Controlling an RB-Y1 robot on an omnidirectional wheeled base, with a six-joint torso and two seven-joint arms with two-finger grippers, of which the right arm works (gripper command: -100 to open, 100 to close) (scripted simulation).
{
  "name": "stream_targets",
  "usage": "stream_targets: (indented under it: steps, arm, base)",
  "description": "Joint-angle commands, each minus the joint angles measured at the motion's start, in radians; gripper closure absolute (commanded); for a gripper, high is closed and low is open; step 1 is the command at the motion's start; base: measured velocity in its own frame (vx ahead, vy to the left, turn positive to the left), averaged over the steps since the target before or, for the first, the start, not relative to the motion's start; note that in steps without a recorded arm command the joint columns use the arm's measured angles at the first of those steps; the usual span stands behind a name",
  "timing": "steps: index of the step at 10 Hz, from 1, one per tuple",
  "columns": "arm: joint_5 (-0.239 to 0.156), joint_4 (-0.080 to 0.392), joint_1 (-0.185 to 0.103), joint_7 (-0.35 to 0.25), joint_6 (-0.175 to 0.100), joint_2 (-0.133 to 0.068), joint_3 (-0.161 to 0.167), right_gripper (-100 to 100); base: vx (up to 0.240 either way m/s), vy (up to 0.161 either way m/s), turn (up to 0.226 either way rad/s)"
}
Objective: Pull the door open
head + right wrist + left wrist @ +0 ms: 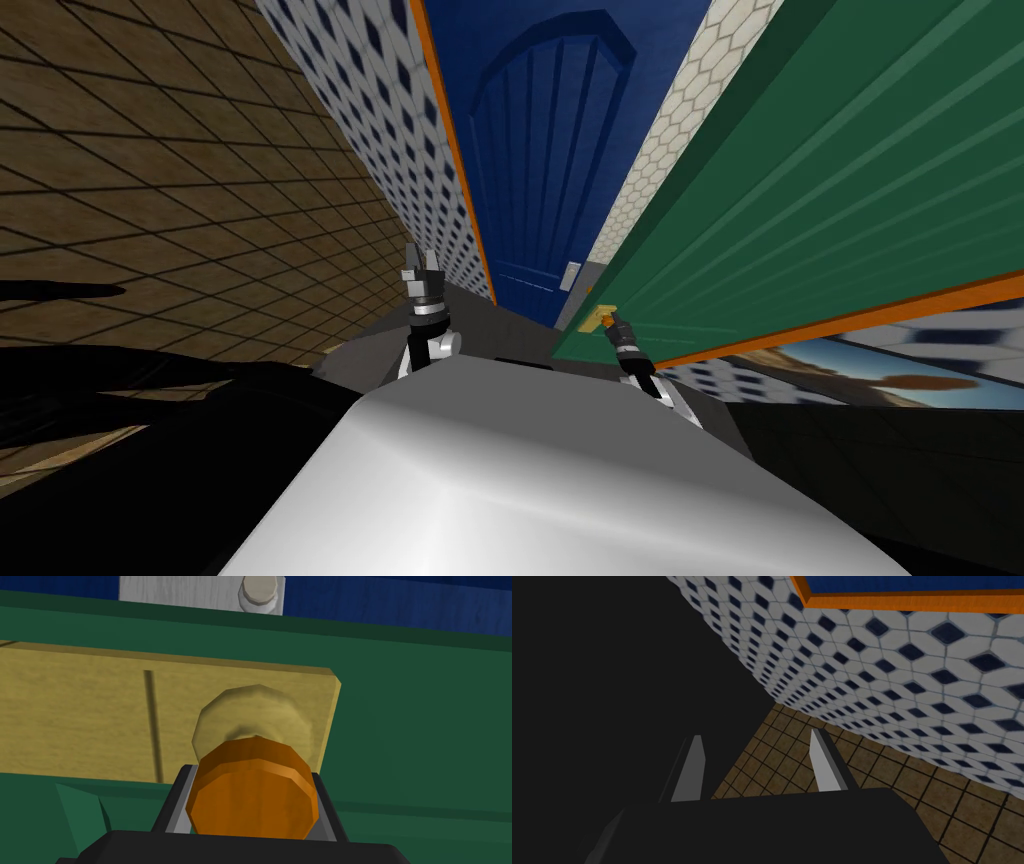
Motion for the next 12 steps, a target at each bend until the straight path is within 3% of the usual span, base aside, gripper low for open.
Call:
stream_targets:
  steps: [1,5,9,10,12]
  arm:
    - [0.005,-0.002,0.012,-0.016,-0.026,-0.012,0.005,100]
    - [0.019,-0.003,0.052,-0.063,-0.099,-0.052,0.012,100]
    - [0.030,-0.003,0.081,-0.098,-0.153,-0.080,0.018,100]
    - [0.027,0.000,0.075,-0.089,-0.137,-0.079,0.011,100]
    - [0.033,0.015,0.086,-0.107,-0.177,-0.097,0.011,100]
  base:
    - [-0.195,-0.101,0.141]
    - [-0.200,-0.080,0.135]
    - [-0.184,-0.076,0.095]
    - [-0.095,-0.037,0.017]
    - [-0.202,-0.089,0.161]
